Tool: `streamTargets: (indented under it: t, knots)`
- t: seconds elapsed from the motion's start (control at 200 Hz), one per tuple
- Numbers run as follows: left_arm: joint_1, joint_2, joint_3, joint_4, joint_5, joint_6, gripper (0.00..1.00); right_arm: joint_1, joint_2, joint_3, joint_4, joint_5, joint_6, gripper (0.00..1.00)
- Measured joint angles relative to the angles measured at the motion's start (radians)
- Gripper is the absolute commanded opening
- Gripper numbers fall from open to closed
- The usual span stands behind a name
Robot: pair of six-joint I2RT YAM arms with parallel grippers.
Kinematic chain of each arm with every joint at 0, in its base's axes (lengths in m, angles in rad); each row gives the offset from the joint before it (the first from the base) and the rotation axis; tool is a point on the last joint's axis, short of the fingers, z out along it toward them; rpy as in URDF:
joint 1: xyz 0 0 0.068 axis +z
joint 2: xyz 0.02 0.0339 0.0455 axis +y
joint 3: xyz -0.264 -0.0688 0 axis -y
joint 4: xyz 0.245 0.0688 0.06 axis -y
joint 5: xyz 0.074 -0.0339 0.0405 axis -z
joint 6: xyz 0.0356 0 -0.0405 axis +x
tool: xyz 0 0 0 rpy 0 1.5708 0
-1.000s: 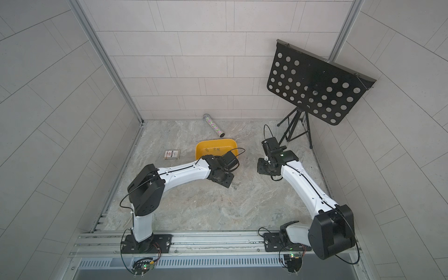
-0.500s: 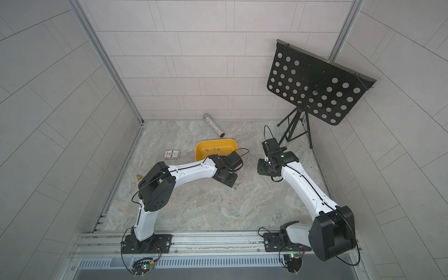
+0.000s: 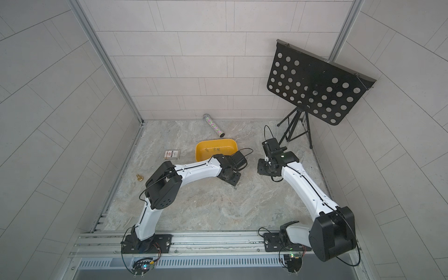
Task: Put the screws on the desktop into the storage box
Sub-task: Pick up the screw from the center of the board.
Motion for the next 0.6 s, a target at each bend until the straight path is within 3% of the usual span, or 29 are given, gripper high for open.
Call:
streamTargets:
  t: [0.595]
  knots:
    - [-0.006, 0.055, 0.033, -0.005, -0.038, 0.018, 0.37, -0.002, -0.001, 0.000, 0.000, 0.000, 0.000, 0.36]
